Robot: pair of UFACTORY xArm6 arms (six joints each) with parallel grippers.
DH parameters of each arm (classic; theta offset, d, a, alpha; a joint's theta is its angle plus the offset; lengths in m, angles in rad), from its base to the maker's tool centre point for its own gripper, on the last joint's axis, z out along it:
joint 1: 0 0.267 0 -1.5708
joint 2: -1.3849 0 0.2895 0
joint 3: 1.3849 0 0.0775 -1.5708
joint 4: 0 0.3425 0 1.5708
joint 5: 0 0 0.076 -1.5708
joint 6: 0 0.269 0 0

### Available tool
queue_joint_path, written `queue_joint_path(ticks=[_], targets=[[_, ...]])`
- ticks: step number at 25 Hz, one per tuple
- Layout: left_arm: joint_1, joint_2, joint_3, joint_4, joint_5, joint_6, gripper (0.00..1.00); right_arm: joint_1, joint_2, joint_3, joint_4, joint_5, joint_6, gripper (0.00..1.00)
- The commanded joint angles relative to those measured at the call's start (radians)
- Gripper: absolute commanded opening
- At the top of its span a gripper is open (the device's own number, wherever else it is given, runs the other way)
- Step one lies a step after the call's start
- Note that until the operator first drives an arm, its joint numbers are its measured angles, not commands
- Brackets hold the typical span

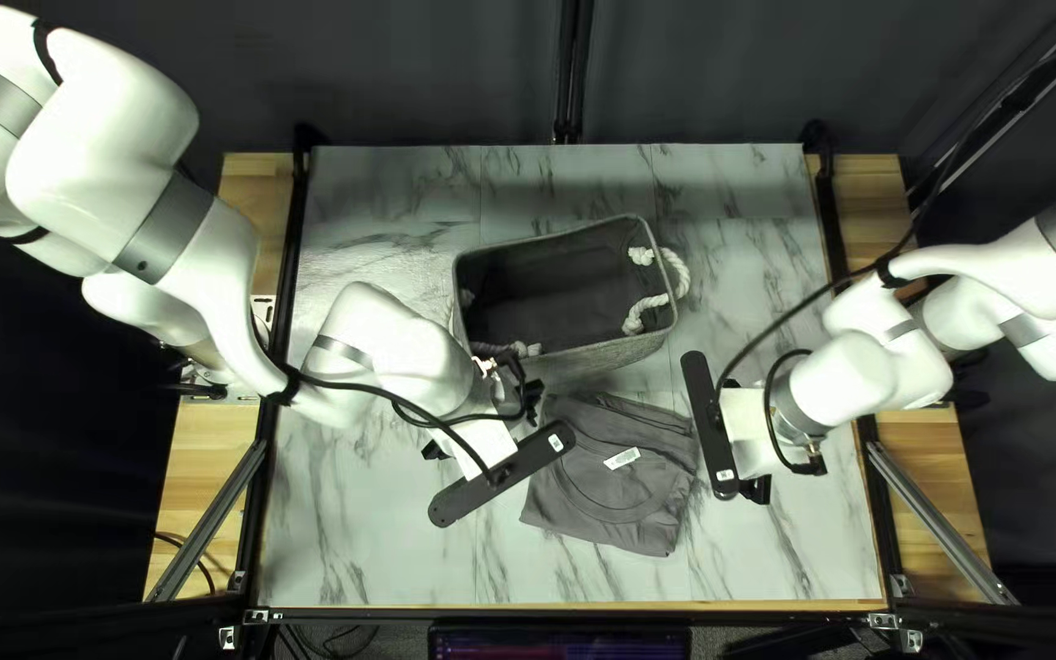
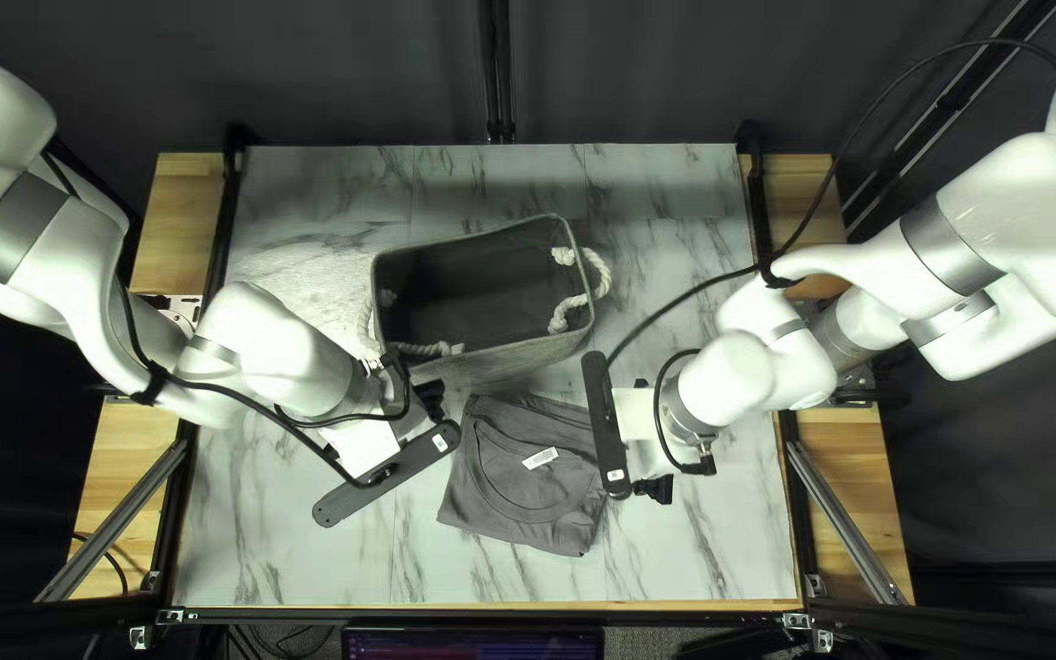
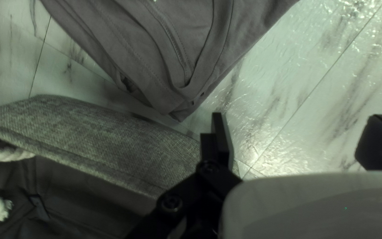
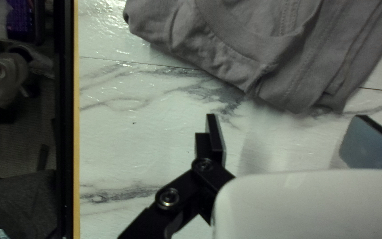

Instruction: Pick up a folded sweatshirt and place it into a fabric basket

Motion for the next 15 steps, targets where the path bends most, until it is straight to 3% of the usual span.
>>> queue_joint_path(ticks=[1, 9, 13, 15], targets=[[0.011, 0.009, -0.004, 0.006, 0.004, -0.019, 1.0, 0.024, 0.008, -0.054, -0.144, 0.08, 0.122, 1.0], [0.055, 0.046, -0.002, -0.017, -0.064, 0.102, 1.0, 0.058, 0.023, -0.051, -0.348, 0.063, 0.344, 1.0], [0.072, 0.067, 0.019, 0.059, -0.175, 0.052, 1.0, 0.052, 0.021, -0.033, -0.473, 0.032, 0.45, 1.0], [0.072, 0.06, 0.044, 0.074, -0.209, 0.023, 1.0, 0.048, 0.018, -0.029, -0.472, 0.023, 0.441, 1.0]])
